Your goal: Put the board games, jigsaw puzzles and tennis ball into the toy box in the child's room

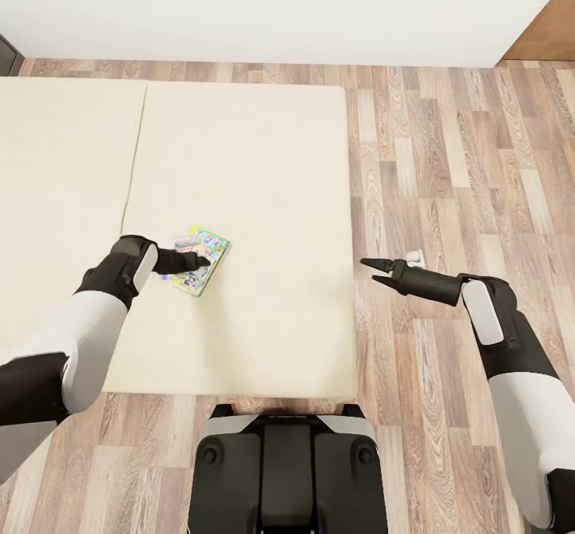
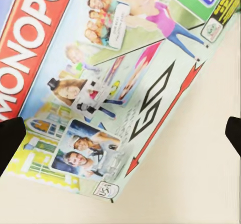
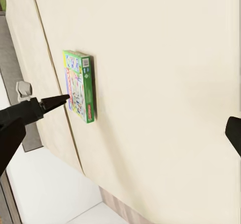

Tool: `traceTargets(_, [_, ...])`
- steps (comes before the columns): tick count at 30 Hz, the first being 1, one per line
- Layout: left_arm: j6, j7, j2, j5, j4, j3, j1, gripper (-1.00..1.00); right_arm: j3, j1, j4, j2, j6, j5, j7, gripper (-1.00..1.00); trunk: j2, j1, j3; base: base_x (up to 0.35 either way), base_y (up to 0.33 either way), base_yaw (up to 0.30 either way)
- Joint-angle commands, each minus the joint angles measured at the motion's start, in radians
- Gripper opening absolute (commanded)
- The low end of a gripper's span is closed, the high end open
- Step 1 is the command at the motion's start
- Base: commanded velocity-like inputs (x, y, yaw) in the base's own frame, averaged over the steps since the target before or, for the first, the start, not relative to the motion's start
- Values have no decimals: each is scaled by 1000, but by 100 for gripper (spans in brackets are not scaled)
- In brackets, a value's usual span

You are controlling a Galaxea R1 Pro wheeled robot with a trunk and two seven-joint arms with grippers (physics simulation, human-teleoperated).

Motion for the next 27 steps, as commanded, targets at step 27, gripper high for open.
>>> traceTargets(27, [14,-5,1,-7,2,4,-76,100,0,0,1,-9,5,9,7,100,-2,1,-1,0,0,0])
